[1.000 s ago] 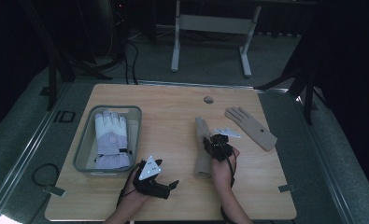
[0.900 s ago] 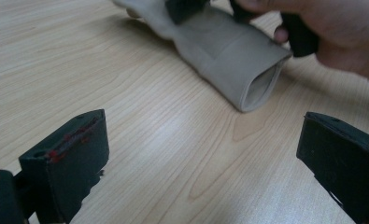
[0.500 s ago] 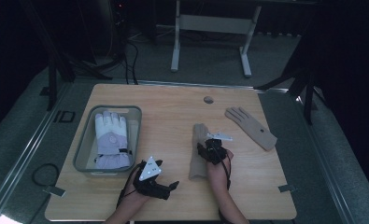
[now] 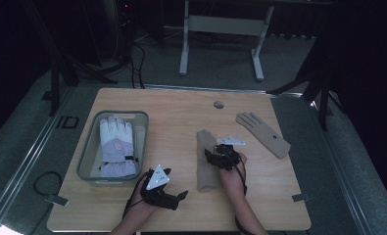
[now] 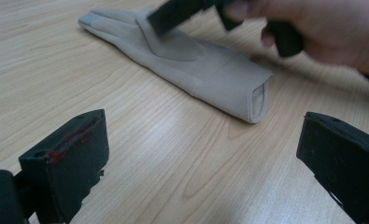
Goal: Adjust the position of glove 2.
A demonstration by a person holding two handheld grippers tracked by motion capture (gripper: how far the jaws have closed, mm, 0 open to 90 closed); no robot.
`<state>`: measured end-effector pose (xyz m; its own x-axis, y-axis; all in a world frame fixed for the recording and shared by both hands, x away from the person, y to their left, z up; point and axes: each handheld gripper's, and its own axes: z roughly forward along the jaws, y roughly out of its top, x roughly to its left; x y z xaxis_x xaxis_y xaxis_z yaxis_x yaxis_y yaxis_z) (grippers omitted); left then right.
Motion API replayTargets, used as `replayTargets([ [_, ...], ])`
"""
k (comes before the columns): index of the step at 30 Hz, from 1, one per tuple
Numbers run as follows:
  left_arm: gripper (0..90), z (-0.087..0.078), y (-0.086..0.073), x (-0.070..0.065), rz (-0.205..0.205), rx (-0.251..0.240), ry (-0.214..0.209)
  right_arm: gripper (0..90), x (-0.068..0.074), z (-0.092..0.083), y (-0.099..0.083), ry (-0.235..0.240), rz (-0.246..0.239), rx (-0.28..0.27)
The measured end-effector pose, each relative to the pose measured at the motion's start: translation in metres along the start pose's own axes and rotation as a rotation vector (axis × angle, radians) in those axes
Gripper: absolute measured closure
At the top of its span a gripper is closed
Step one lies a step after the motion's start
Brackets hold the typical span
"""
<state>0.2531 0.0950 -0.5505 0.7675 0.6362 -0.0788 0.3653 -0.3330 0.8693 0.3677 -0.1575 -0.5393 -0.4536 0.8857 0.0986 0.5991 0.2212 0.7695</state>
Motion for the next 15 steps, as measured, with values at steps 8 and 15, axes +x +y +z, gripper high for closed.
replayTargets([
  [8, 2.5, 0.001, -0.002, 0.0, -0.003, -0.017, -0.019, 49.0, -0.038, -0.033, 0.025, 0.004, -0.104, -0.048],
  [15, 2.5, 0.001, -0.002, 0.0, -0.006, -0.026, -0.03, 50.6, -0.089, -0.052, 0.03, -0.022, -0.132, -0.08],
])
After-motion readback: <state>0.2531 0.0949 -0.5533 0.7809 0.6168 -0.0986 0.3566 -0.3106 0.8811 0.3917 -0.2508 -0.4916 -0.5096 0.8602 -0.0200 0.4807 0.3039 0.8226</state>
